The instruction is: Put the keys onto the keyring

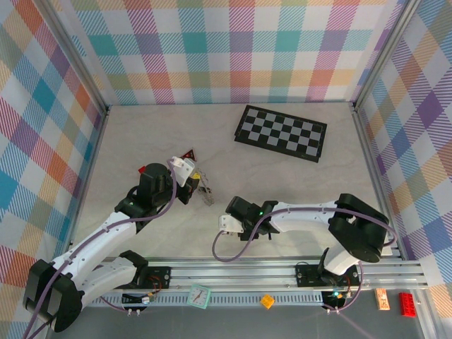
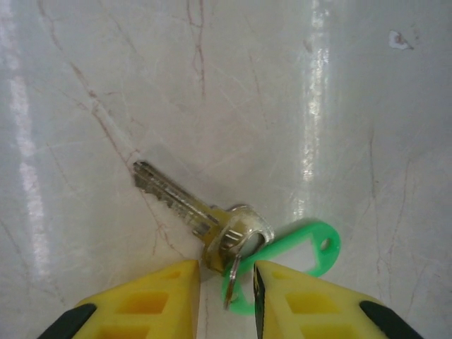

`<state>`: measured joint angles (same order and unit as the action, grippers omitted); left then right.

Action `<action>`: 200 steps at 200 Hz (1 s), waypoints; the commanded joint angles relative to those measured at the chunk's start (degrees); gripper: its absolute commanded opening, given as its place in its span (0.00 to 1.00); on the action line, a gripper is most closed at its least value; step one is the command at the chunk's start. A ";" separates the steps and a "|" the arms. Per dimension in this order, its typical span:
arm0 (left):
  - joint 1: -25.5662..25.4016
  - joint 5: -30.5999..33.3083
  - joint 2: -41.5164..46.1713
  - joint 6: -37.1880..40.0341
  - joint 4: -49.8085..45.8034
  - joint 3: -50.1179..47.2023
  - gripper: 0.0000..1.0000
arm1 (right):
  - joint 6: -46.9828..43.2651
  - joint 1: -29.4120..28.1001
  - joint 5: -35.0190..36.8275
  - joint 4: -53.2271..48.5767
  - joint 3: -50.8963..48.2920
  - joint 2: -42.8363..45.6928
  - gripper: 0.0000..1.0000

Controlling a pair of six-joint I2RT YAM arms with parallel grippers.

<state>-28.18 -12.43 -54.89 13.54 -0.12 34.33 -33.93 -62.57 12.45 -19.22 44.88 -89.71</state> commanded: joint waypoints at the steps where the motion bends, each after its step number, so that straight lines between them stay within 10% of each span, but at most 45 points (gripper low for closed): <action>1: 0.15 -0.47 0.95 0.71 0.57 0.13 0.00 | -0.28 0.43 0.82 0.07 1.42 -0.85 0.26; 200: 0.15 -0.58 1.14 0.80 0.06 0.31 0.00 | 3.72 3.80 -6.28 -6.35 0.82 1.79 0.00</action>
<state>-28.18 -12.43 -54.89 13.54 -0.32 34.33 -31.99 -59.83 10.39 -21.67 46.02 -88.86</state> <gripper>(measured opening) 0.043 0.046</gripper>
